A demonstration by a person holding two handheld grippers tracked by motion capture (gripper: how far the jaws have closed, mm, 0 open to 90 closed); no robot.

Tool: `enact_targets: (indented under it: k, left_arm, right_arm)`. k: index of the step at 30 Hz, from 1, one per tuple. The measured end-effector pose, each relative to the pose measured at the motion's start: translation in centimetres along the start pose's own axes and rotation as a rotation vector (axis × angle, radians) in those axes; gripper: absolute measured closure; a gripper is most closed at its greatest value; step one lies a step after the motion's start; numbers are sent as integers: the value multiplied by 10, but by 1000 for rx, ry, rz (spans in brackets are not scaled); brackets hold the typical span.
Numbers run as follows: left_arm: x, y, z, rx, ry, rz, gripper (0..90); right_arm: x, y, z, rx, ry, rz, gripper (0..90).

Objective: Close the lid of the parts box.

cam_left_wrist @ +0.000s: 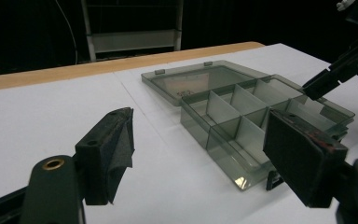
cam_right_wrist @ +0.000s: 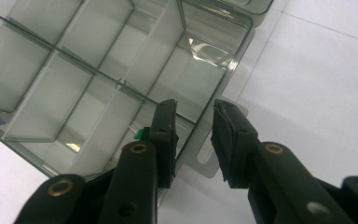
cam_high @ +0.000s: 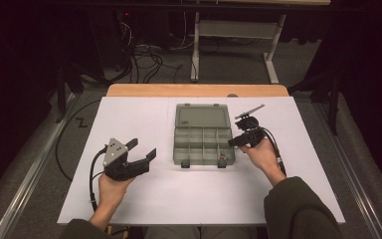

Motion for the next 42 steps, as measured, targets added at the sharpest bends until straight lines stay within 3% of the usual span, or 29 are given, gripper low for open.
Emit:
enact_targets:
  k: [7, 17, 42]
  left_arm:
    - [-18, 1, -6, -18, 31, -10, 258]
    - [-40, 2, -18, -15, 40, -16, 274]
    - [-92, -8, -31, -24, 105, 1, 296]
  right_arm:
    - [0, 1, 1, 5, 3, 8, 725]
    - [0, 1, 1, 8, 3, 14, 728]
    - [0, 2, 2, 32, -3, 22, 731]
Point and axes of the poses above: each handheld gripper's, and its own axes: x roughly backward along the jaws, z roughly out of its underside, y roughly to its left, the point moved 7 cm from there along -x, roughly forward along the jaws, and after that the axes turned 2 degrees about y, right-handed, at the moved point
